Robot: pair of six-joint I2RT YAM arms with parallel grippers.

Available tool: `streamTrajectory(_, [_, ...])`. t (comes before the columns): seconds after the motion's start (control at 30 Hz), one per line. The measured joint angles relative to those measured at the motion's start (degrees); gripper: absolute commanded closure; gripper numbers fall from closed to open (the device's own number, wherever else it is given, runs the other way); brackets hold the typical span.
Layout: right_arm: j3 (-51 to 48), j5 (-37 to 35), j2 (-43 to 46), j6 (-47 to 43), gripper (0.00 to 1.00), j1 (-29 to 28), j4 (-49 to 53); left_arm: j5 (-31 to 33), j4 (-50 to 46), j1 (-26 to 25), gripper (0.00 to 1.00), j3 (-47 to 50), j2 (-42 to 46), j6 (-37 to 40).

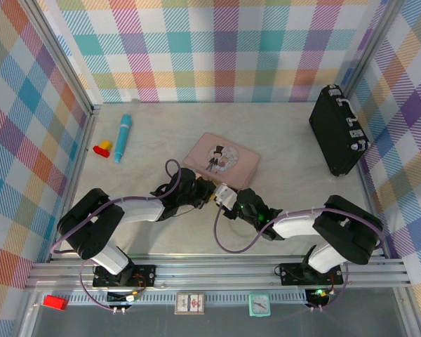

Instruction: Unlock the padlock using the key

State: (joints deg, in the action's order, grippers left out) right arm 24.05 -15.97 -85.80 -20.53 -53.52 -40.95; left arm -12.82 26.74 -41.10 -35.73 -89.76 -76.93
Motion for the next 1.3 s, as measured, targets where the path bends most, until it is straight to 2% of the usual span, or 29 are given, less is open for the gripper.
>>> streamTrajectory(0.4, [-0.26, -5.05, 0.00, 0.37, 0.76, -1.31, 0.26, -0.02, 0.68, 0.07, 1.00, 0.04, -0.79, -0.22])
streamTrajectory(0.77, [-0.33, -5.18, -0.02, 0.81, 0.79, -1.31, 0.24, -0.04, 1.09, 0.17, 1.00, 0.04, -0.83, -0.22])
streamTrajectory(1.13, [-0.37, -5.70, -0.79, 2.16, 0.87, -1.68, -0.59, 0.20, 2.16, 0.17, 1.00, 0.42, -0.85, -0.42])
streamTrajectory(1.3, [-0.55, -5.27, 0.22, 5.20, 0.89, -1.68, 0.22, -0.09, 2.45, 0.17, 1.00, 0.42, -0.94, -0.42])
